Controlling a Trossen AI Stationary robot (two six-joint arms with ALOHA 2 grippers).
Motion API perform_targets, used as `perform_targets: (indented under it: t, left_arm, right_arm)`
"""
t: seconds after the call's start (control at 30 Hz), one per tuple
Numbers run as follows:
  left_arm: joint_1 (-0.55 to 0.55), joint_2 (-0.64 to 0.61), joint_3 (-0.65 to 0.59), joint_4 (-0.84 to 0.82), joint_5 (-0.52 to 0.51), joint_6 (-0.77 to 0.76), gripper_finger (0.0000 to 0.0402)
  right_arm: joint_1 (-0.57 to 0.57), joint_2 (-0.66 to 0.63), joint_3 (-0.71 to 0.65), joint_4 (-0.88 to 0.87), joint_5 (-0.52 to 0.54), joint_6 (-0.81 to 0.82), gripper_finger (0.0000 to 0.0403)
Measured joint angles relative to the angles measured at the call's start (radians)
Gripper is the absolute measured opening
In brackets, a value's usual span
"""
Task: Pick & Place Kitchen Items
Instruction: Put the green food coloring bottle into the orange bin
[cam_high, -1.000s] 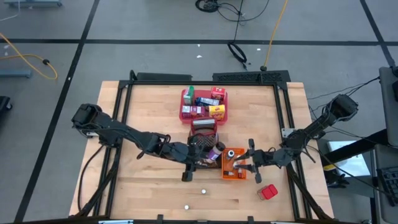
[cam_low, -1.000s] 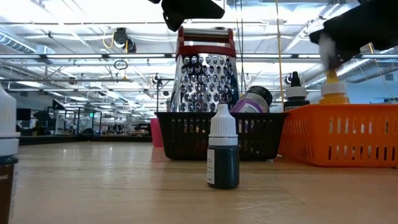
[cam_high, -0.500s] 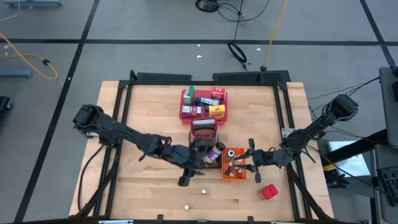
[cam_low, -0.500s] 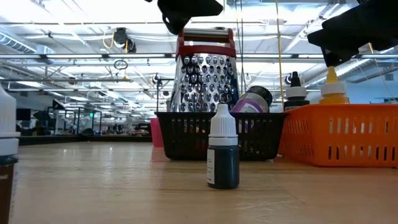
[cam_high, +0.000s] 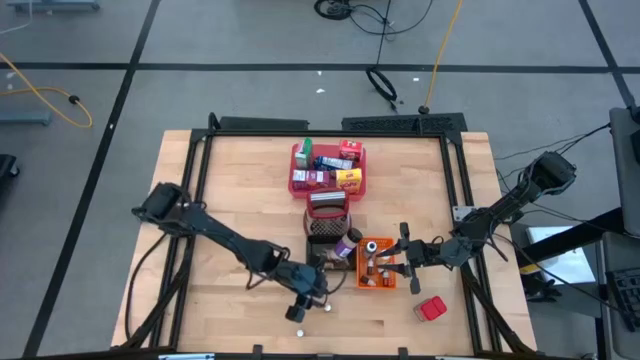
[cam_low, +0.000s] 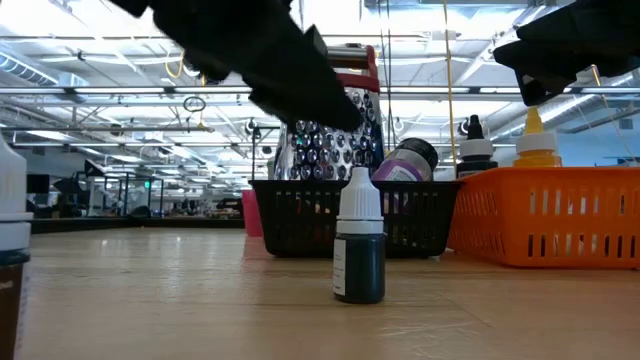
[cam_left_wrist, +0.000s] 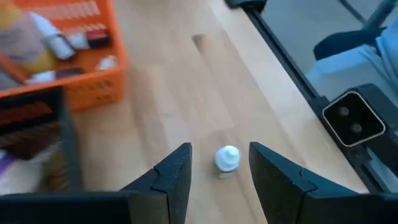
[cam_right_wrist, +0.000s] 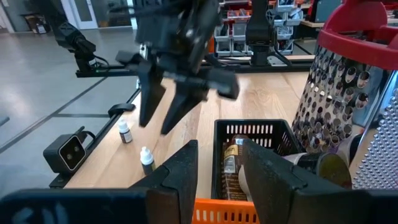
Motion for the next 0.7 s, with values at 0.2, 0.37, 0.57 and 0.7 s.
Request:
perform_targets:
  t: [0.2,0.37,0.57,0.7]
  left_arm:
    - [-0.019,0.088,0.000,0.086,0.019,-0.011,0.0159]
    - [-0.023,0.137,0.000,0.165,0.024,-0.034,0.0159]
    - [-0.023,0.174,0.002,0.246,0.071,-0.042,0.0159]
    - [-0.024,0.187,0.002,0.247,0.075,-0.045,0.0159]
  right_arm:
    - [0.000,0.000,0.000,0.006,0.000,0.000,0.0118]
    - [0.000,0.000,0.000,0.007,0.000,0.000,0.0118]
    - [0.000,0.000,0.000,0.009,0.000,0.000,0.0117]
    - [0.000,0.000,0.000,0.015,0.000,0.000,0.0116]
